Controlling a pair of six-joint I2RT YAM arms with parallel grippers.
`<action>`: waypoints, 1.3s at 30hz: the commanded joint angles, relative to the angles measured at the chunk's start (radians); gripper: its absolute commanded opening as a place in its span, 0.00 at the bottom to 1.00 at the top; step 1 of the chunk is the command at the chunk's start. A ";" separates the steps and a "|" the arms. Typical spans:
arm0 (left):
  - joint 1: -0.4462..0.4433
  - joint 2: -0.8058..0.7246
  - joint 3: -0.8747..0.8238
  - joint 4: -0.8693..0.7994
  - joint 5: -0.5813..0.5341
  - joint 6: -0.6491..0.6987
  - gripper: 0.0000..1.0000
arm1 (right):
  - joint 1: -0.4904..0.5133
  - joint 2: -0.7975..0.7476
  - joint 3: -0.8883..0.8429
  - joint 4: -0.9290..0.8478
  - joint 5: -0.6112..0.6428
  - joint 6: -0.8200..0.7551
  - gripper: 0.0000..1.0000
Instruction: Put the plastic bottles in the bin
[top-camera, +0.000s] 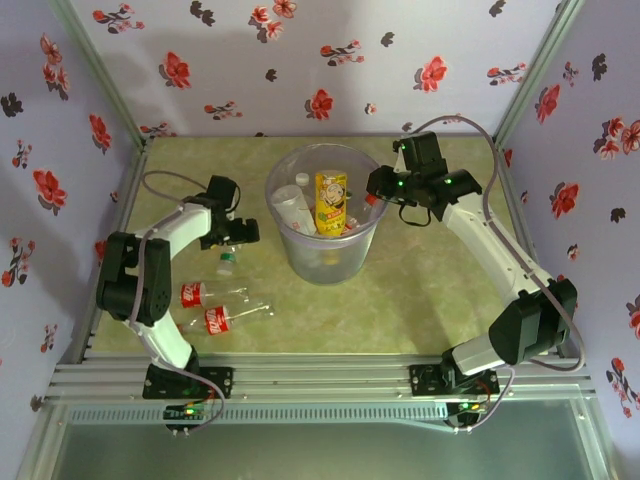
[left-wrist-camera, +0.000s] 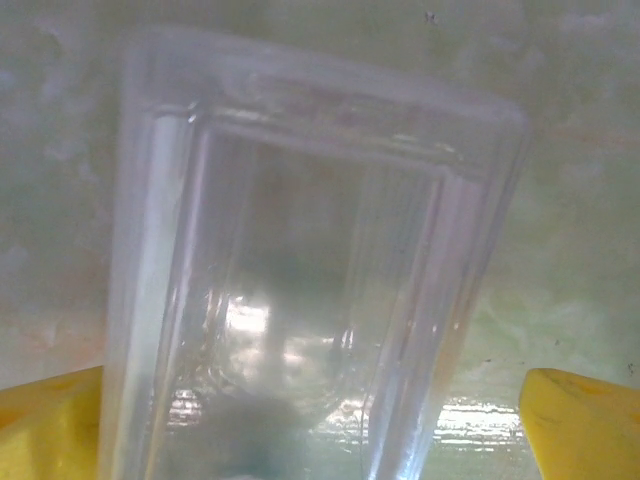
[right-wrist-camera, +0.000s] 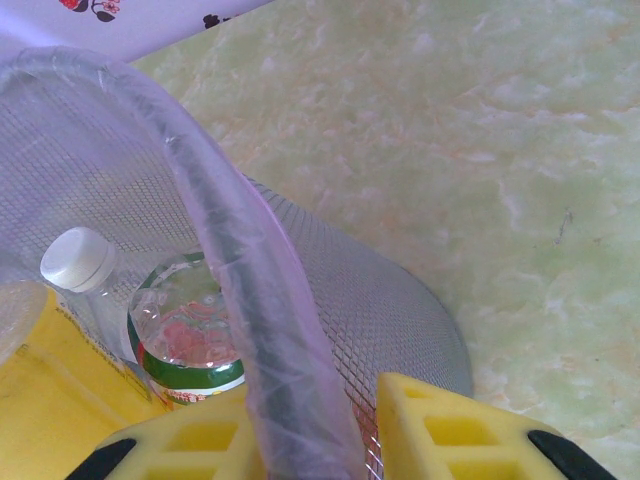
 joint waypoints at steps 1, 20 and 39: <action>-0.004 0.020 0.038 -0.013 -0.031 -0.002 0.96 | 0.001 0.010 -0.012 -0.004 -0.008 -0.015 0.31; -0.013 -0.183 0.177 -0.100 0.013 -0.053 0.65 | 0.001 -0.002 -0.005 -0.013 -0.005 -0.019 0.32; -0.235 -0.487 0.428 0.227 0.162 -0.220 0.48 | 0.001 -0.037 -0.026 -0.009 0.012 -0.014 0.32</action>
